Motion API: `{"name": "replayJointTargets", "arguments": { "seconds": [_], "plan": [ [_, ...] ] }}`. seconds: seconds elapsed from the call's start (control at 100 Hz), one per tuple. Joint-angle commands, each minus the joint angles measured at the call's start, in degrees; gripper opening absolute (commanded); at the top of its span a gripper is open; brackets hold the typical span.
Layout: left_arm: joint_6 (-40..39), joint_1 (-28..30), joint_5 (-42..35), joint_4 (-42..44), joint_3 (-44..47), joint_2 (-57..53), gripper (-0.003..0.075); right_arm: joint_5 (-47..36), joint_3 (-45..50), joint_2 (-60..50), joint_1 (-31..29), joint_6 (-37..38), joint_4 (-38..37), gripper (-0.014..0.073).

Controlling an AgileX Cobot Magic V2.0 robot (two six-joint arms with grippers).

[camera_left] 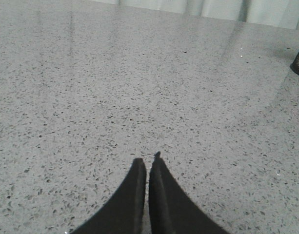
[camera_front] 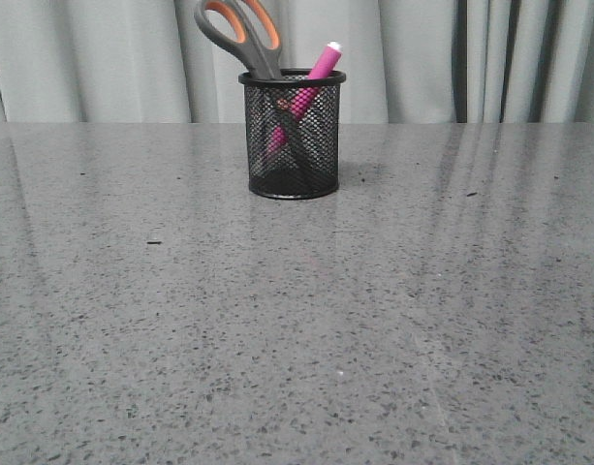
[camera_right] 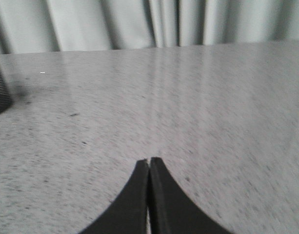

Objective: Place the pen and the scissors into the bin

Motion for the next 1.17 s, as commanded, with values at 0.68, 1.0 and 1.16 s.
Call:
{"name": "replayJointTargets", "arguments": {
  "seconds": [0.68,1.0,1.16],
  "plan": [
    [-0.5,0.3,-2.5,-0.3,1.4,-1.8,-0.0020,11.9,1.8,-8.9,-7.5,-0.7,2.4,-0.0065],
    [-0.5,0.3,-2.5,-0.3,1.4,-1.8,-0.0020,11.9,1.8,-8.9,-7.5,-0.7,2.4,-0.0065],
    [-0.5,0.3,-2.5,-0.3,1.4,-1.8,-0.0020,11.9,1.8,-8.9,-7.5,-0.7,2.4,-0.0065]
  ]
}}
